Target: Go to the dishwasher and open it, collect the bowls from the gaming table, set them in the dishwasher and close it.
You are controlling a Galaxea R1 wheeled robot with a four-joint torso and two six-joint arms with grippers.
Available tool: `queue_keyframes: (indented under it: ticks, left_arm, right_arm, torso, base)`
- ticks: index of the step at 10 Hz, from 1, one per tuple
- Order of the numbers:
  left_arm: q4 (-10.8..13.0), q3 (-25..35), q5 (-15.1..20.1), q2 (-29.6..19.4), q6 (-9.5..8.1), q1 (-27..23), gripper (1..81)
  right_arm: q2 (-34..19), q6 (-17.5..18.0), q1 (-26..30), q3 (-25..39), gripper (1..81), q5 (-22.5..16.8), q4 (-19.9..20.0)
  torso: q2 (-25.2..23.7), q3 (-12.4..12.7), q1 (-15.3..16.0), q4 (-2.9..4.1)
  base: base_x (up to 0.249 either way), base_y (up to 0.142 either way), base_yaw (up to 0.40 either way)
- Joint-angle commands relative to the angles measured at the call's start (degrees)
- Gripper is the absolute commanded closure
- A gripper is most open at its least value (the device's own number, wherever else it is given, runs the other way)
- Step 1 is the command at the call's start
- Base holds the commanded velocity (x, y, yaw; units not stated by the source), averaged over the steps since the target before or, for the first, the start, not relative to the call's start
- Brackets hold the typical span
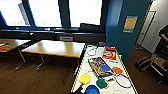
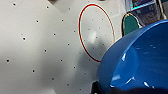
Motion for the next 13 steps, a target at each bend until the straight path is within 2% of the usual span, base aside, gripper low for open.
queue_keyframes:
  ticks: [1, 4, 5, 8, 13]
  left_arm:
    - [1.7, 11.2, 0.6, -5.7, 1.27, -9.5, 81.1]
    - [2.5, 17.4, 0.5, -10.3, 1.27, -9.8, 81.1]
    - [3.7, 19.1, 0.6, -11.6, 1.27, -9.7, 81.1]
    - [5.0, 24.0, 0.6, -16.7, 1.27, -9.5, 81.1]
    - [5.1, 24.6, 0.5, -18.4, 1.19, -8.2, 81.1]
  right_arm:
    - [-2.4, -0.6, 3.2, 2.7, 81.1, -6.9, -0.9]
    - [-7.6, -0.6, 4.3, 9.8, 81.1, -6.1, -0.7]
    - [-9.0, -0.6, 4.3, 11.2, 81.1, -5.9, -0.5]
    - [-11.5, -0.6, 4.9, 13.8, 81.1, -5.8, -0.3]
    - [-11.1, -0.6, 4.8, 13.3, 81.1, -5.7, -0.3]
  torso:
    - [0.0, 0.0, 0.0, 0.0]
    - [0.0, 0.0, 0.0, 0.0]
    - [0.0, 0.0, 0.0, 0.0]
    - [0.0, 0.0, 0.0, 0.0]
    - [0.0, 0.0, 0.0, 0.0]
  base:
    - [0.0, 0.0, 0.0]
    - [0.0, 0.0, 0.0]
    - [0.0, 0.0, 0.0]
    - [0.0, 0.0, 0.0]
    - [-0.028, 0.0, 0.0]
